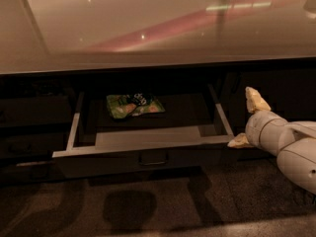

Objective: Open top drawer

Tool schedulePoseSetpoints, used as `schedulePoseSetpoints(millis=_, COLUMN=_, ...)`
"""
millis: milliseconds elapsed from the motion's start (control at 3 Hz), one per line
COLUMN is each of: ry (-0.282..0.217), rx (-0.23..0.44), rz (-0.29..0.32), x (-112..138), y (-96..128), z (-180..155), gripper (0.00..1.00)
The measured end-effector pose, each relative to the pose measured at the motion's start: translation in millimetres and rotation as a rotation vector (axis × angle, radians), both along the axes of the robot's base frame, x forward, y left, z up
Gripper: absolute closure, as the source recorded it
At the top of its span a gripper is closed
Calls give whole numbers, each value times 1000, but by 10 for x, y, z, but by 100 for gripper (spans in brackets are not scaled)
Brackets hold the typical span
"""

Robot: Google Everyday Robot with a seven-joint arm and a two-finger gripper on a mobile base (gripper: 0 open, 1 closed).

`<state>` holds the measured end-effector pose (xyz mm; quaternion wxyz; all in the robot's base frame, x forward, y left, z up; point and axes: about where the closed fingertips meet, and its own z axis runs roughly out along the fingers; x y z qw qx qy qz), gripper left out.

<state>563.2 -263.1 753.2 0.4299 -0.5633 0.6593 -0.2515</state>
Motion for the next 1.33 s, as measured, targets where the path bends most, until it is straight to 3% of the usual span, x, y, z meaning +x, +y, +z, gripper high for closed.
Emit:
schedulePoseSetpoints(millis=333, ry=-4, rx=26, rz=1, x=131, y=142, z=105, gripper=0)
schedulePoseSetpoints(millis=667, ry=-57, rx=62, rz=-12, x=347, y=277, z=553, gripper=0)
schedulePoseSetpoints(millis=1000, ry=-57, rx=62, rz=-12, x=348, y=277, z=553, gripper=0)
schedulePoseSetpoints(millis=1333, ry=13, rx=20, rz=-65, x=502, y=40, z=356, gripper=0)
